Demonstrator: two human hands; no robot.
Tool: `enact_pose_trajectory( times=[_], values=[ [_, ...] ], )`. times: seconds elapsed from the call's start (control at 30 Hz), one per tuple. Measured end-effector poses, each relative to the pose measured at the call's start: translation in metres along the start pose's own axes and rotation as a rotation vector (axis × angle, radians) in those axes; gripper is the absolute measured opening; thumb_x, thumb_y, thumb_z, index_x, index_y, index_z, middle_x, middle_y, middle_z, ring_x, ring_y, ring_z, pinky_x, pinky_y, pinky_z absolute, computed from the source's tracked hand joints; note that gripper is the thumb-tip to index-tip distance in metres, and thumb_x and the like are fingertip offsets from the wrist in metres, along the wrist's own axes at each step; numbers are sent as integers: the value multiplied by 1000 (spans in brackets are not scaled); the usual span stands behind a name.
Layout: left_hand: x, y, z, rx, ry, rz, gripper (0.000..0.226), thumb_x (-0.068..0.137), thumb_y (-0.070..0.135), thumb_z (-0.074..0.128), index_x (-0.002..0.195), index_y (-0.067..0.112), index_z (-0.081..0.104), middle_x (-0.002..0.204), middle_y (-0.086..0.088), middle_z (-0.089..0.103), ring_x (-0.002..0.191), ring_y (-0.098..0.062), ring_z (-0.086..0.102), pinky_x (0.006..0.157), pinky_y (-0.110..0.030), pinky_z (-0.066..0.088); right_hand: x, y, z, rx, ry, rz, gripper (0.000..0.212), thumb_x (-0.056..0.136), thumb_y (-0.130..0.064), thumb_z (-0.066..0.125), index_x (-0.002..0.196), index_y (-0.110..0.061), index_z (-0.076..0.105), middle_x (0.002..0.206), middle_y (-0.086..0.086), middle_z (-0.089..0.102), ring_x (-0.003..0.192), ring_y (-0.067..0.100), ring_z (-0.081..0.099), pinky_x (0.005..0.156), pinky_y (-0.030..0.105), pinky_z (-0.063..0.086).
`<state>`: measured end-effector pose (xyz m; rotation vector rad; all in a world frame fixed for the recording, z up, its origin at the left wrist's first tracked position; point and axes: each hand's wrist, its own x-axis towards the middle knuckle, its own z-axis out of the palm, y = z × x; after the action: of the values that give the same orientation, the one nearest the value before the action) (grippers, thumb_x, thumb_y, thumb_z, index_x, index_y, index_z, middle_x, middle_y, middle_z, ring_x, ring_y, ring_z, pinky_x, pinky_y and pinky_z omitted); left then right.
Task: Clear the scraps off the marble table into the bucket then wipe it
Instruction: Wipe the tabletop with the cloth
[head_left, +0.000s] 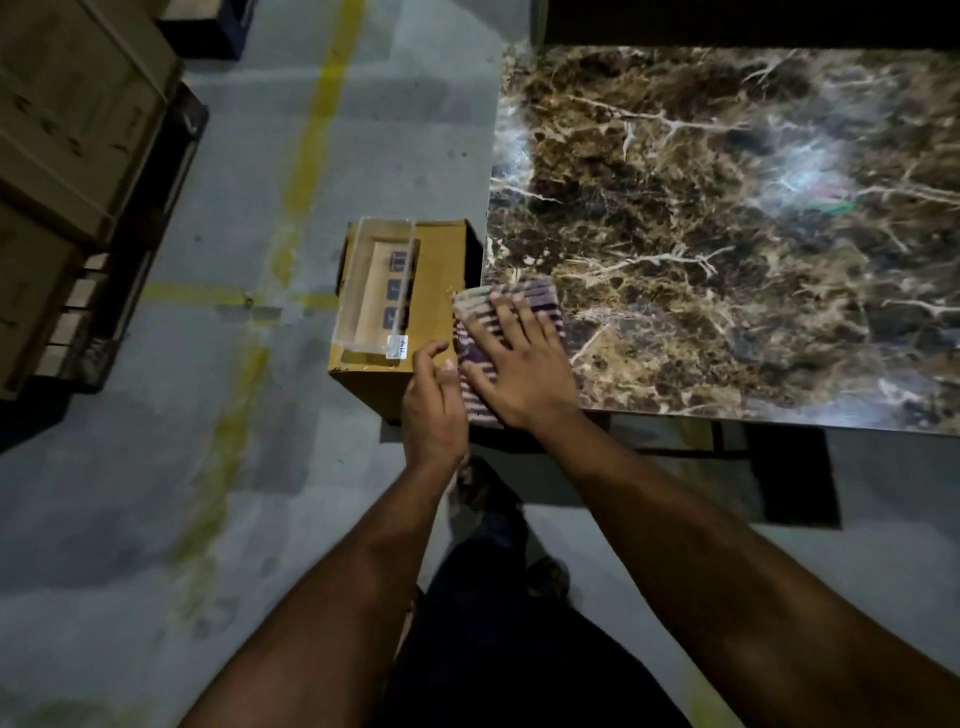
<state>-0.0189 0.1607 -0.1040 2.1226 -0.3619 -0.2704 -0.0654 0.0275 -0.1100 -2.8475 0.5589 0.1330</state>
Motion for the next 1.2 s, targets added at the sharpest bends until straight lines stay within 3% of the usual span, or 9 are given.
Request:
enact_pose_trajectory(
  times=[0.13,0.23,0.33,0.47,0.67,0.93,1.03,1.2],
  values=[
    [15,9,10,193,-78,158,39,102,35,33,129,20,57,122,-2,61,113,-17,52,93,-41,47,-19,46,-5,-18,58,122,69,100,-66,21,163,-38,12,172,5,8,159,28,6,127,49,7],
    [29,23,19,311,-143,263,37,102,23,41,136,17,54,133,-2,55,123,-17,45,105,-37,41,7,37,-6,19,99,239,71,100,-64,19,163,-32,16,171,11,12,158,33,7,127,51,7],
    [39,27,28,388,-200,324,39,103,21,42,140,17,50,143,-2,51,131,-18,40,111,-39,37,1,26,-1,16,104,167,68,102,-61,21,163,-32,15,171,11,11,158,32,8,126,52,10],
    [53,31,38,457,-200,307,40,102,20,47,142,18,49,143,-2,49,132,-19,38,110,-41,37,-16,64,-3,-8,98,146,69,101,-64,21,163,-35,12,172,6,8,158,29,7,127,50,10],
    [76,37,52,565,-220,316,48,97,16,50,145,18,46,147,-2,44,135,-21,37,112,-42,36,47,65,-15,8,127,222,69,101,-62,23,163,-32,19,171,9,14,158,32,9,127,50,9],
    [143,61,74,644,-272,337,57,99,13,46,155,19,31,163,0,26,152,-18,15,122,-40,17,113,87,-29,2,108,235,68,101,-61,24,163,-34,16,171,7,12,158,31,8,127,50,7],
    [169,67,82,636,-289,348,57,99,14,44,154,18,33,162,0,29,150,-18,20,122,-40,19,137,102,-35,4,102,238,69,100,-62,22,163,-34,16,171,7,14,158,31,9,127,50,7],
    [204,75,95,634,-229,356,51,95,16,52,145,18,47,144,-2,48,129,-21,39,107,-38,35,163,102,-43,2,98,280,69,100,-57,21,164,-30,14,171,10,12,158,33,7,127,51,7]
  ],
)
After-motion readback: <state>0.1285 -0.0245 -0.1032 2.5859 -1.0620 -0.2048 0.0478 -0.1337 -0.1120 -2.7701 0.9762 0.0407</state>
